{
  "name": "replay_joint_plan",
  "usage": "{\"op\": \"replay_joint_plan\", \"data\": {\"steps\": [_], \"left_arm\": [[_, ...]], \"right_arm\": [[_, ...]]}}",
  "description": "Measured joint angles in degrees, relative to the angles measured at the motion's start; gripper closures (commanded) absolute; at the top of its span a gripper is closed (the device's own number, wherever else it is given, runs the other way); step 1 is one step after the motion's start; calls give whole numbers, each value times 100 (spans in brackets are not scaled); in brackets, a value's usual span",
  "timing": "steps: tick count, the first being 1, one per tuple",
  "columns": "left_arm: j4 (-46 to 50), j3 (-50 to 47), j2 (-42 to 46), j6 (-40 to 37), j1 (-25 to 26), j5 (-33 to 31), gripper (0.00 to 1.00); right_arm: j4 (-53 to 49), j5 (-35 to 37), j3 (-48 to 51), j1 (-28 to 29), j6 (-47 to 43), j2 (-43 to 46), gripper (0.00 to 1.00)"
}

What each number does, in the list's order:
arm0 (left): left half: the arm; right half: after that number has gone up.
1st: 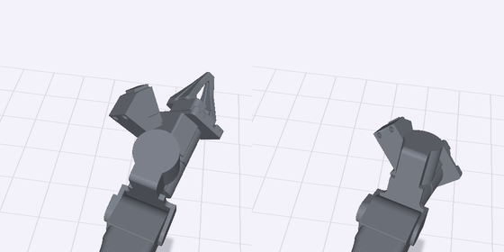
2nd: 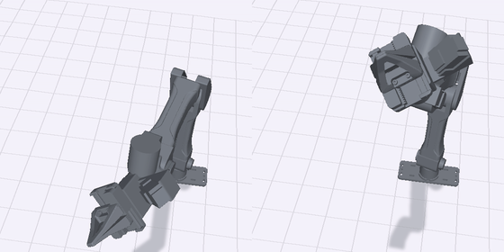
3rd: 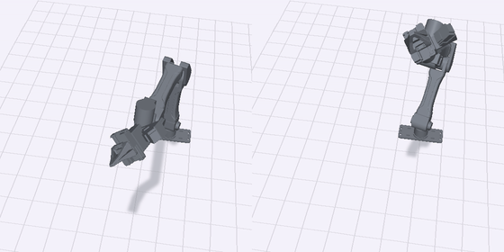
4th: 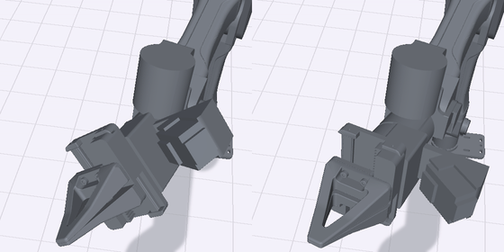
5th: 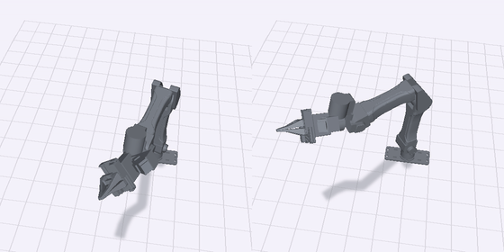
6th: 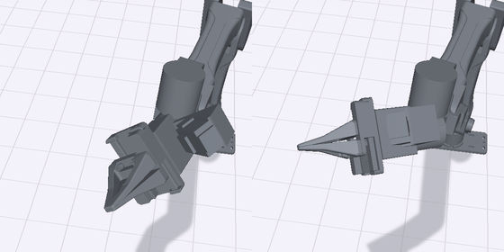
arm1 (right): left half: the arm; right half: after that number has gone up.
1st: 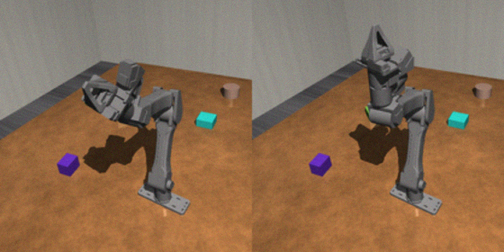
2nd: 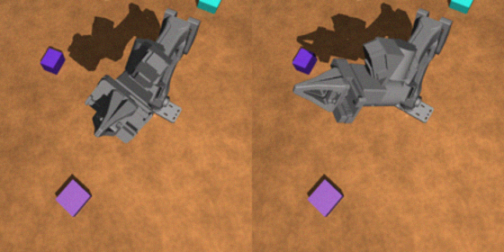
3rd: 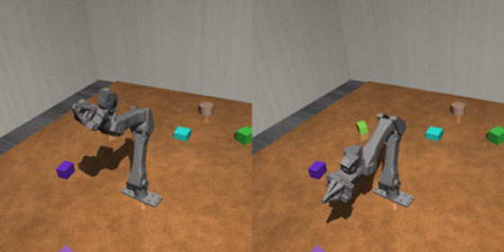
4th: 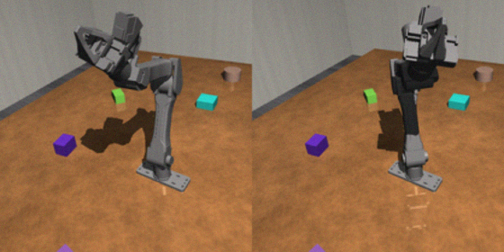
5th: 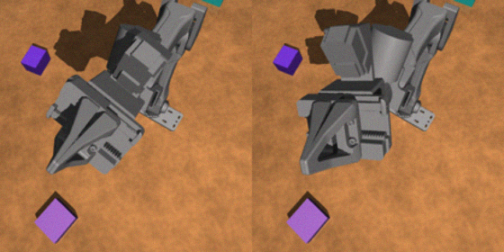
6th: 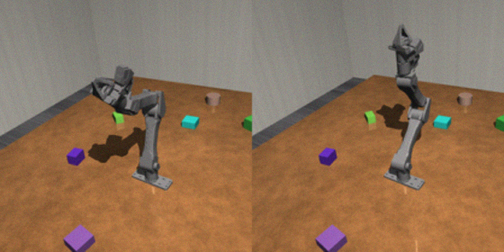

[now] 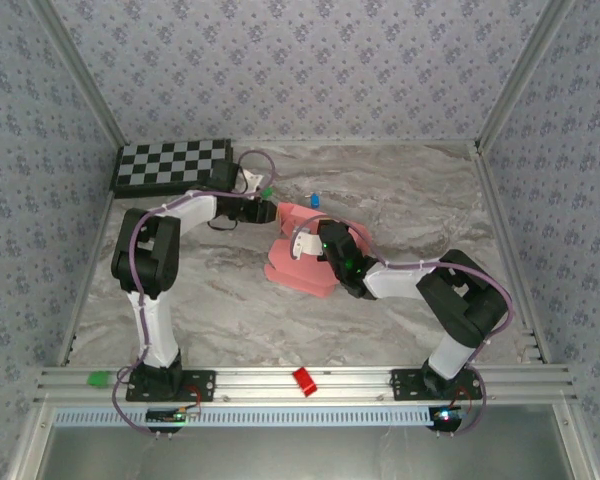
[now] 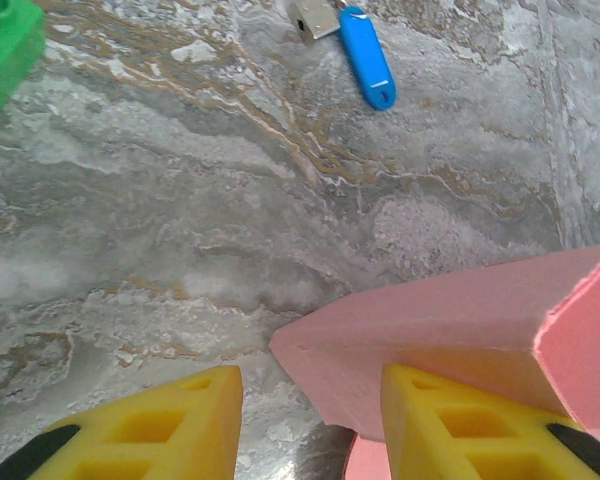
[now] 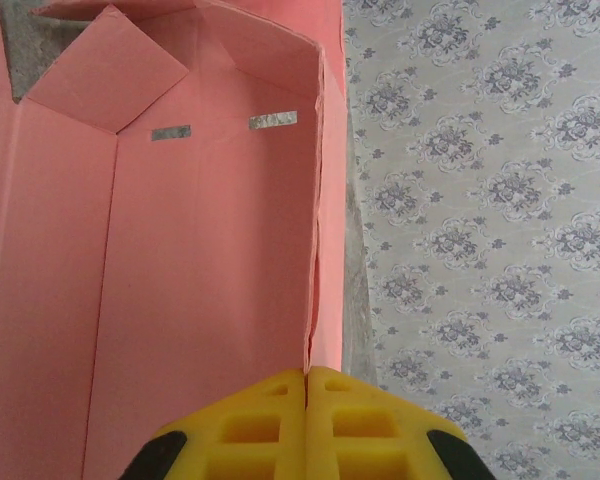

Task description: Fold the paper box

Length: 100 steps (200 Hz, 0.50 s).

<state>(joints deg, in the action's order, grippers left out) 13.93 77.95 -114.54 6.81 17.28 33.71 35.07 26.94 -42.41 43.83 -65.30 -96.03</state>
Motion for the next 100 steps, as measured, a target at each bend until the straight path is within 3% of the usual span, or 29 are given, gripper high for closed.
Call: {"op": "replay_joint_plan", "data": {"steps": [100], "left_arm": [[-7, -4, 0, -385, 37, 474, 60]], "right_arm": [[0, 2, -7, -37, 13, 0, 100]]}}
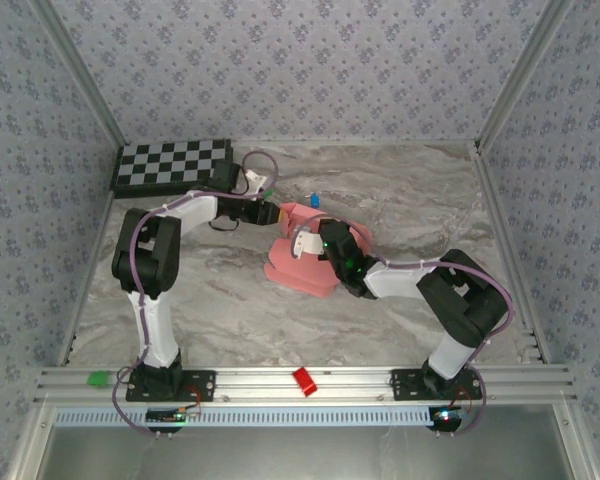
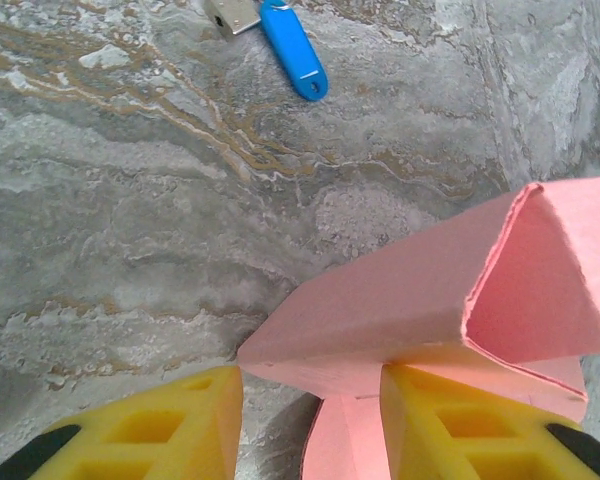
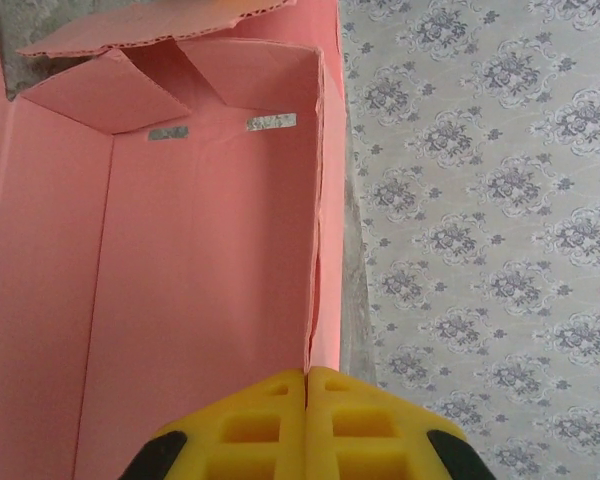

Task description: Fold the paper box

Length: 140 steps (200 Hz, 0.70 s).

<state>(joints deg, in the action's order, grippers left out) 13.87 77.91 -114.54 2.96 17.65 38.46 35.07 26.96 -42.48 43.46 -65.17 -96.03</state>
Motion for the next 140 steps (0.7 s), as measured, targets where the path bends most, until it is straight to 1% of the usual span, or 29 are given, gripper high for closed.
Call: {"op": "replay_joint_plan", "data": {"steps": [46, 80, 140], "left_arm": [[-50, -48, 0, -170, 72, 212, 60], [-326, -387, 2, -321, 92, 356, 59], [-516, -492, 0, -466, 114, 387, 58]], "right_arm": [[-9, 2, -2, 0, 9, 0, 100], [-20, 2, -7, 0, 9, -2, 100], [-24, 0, -22, 0, 9, -9, 100]]}}
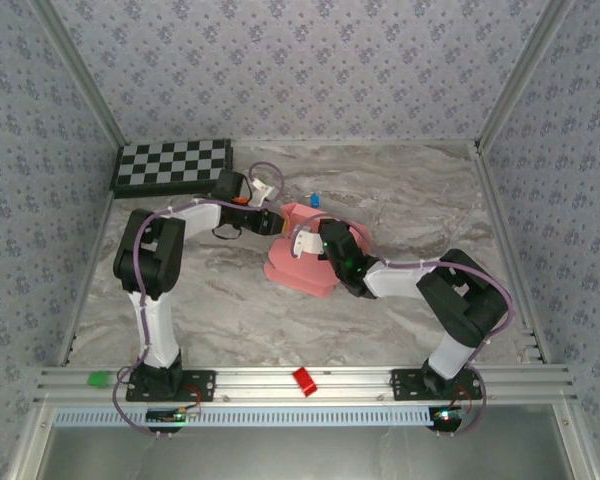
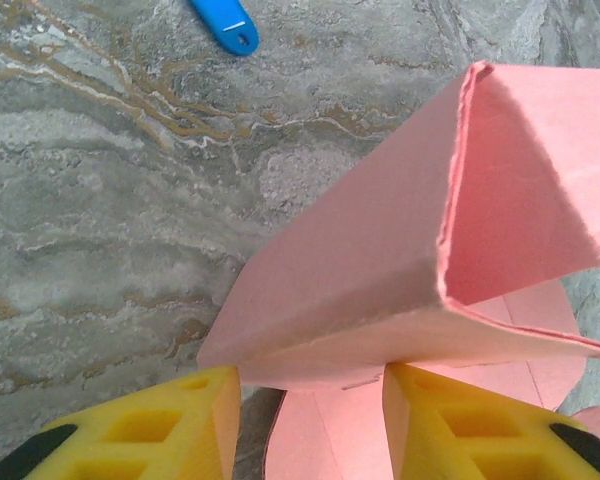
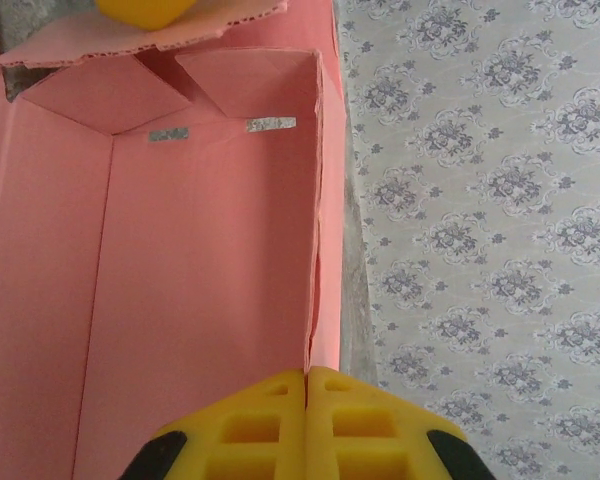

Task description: Fold the paper box

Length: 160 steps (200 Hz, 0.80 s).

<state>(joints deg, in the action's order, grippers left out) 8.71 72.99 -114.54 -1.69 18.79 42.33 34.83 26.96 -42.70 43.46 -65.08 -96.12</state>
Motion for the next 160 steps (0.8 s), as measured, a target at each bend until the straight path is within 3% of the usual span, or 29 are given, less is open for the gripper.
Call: {"op": "replay_joint_plan", "data": {"steps": [160], "left_arm": [[-621, -199, 7, -85, 278, -173, 55]], "right_arm": [[-22, 2, -74, 0, 20, -68, 100]]}}
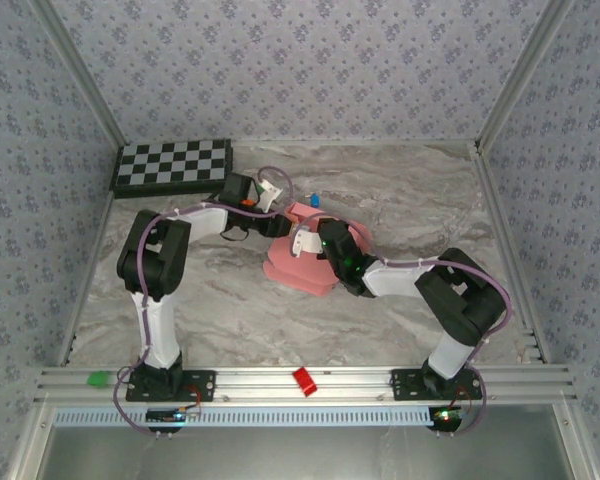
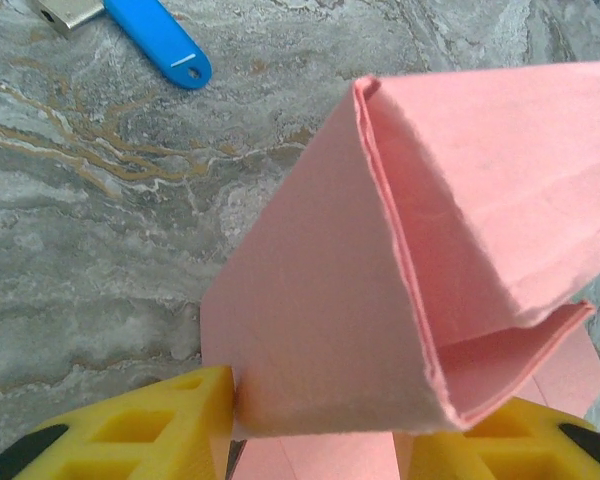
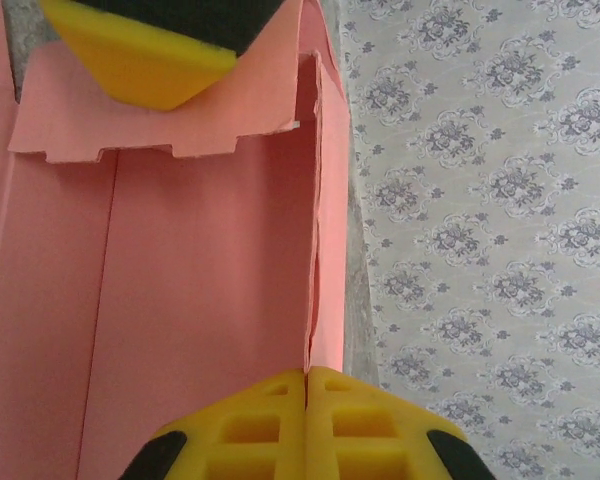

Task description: Fold the paper box

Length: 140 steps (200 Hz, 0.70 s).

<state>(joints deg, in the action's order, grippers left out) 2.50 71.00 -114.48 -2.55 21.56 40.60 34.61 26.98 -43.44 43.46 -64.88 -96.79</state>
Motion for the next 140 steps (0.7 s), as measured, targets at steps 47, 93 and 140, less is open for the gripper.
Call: {"op": "replay_joint_plan", "data": {"steps": [47, 93, 140], "left_arm": [[-238, -192, 74, 2, -2, 4, 55], [-385, -208, 94, 13, -2, 83, 59], [-428, -208, 94, 20, -2, 227, 65]], "right_arm": [[-2, 0, -2, 0, 0, -11, 100], [-37, 0, -79, 0, 2, -57, 100], [-42, 0, -87, 0, 4, -72, 100]]}}
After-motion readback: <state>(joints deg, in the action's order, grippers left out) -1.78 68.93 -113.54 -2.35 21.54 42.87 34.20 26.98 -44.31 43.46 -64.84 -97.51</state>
